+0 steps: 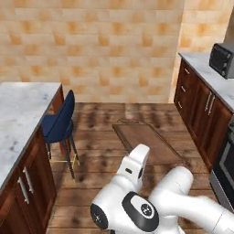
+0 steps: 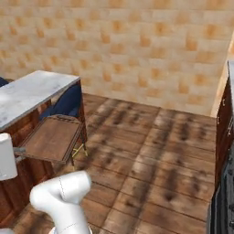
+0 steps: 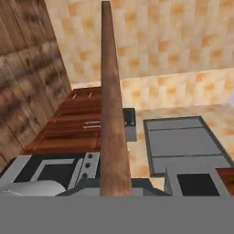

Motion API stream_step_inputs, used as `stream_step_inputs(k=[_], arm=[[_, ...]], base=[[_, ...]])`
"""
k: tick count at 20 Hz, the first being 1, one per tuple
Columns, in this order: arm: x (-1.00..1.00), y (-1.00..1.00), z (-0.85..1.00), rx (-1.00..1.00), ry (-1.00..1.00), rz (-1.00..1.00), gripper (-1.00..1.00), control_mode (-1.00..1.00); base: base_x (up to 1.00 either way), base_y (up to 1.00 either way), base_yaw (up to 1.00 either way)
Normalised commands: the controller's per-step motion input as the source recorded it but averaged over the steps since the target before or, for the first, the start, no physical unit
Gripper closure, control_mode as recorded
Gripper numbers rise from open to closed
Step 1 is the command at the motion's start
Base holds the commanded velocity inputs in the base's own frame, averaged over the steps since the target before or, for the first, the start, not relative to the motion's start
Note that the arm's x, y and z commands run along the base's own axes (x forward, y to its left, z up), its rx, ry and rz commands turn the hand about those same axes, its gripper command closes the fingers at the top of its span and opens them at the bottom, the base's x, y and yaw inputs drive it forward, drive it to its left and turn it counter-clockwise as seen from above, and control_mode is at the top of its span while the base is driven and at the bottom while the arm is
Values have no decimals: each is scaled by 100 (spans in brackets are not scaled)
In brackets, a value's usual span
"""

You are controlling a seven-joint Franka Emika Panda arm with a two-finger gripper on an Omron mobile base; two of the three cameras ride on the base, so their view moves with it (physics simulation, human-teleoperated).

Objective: Move the cutting board and knife to the sink. Then move spray from the shelves to the counter.

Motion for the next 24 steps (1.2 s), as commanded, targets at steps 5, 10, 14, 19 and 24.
stream_step_inputs(k=[5,10,14,19,24], arm=[[0,0,0,0,0,0,100,100],[0,0,0,0,0,0,100,100],[0,0,0,0,0,0,100,100],[0,0,0,0,0,0,100,100],[0,0,0,0,0,0,100,100]], base=[[14,0,79],[18,0,79],[19,0,81],[21,-1,82],[25,-1,80]])
